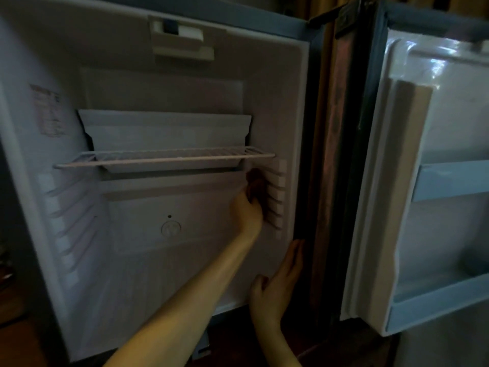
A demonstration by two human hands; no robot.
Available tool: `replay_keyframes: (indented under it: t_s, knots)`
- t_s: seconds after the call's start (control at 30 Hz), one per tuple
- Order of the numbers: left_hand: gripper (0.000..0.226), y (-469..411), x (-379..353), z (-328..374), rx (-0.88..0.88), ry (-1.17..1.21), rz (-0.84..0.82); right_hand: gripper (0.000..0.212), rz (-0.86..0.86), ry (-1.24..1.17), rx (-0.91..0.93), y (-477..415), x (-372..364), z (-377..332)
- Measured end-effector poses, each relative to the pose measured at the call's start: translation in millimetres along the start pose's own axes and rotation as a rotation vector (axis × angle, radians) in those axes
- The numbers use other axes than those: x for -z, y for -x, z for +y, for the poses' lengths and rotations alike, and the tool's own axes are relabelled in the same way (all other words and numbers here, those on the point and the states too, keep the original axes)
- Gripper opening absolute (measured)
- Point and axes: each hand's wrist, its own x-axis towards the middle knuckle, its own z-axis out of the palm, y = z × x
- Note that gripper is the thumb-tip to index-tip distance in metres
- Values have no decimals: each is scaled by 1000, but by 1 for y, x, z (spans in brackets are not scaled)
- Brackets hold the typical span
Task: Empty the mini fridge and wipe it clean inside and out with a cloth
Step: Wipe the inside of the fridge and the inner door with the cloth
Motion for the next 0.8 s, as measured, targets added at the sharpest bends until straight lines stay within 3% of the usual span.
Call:
replay_keyframes:
  t_s: [0.2,0.27,0.43,0.53,0.67,0.8]
  knots:
    - [43,59,7,14,-286,144,-126,121,-37,63,18,0,-2,4]
    - [45,51,3,22,-297,121,-119,121,-25,39,23,0,-2,5]
    - [43,-3,5,24,-192,-67,-113,118,-3,-11,-14,-2,-3,3]
    - [54,-36,10,21,-304,-211,-112,122,22,-21,40,-2,-4,4]
    - [50,-49,20,9,-488,-507,-106,120,17,-24,6,-4,-4,3]
    - [47,-50,21,16,-486,-562,-119,115,4,10,14,-2,-1,0]
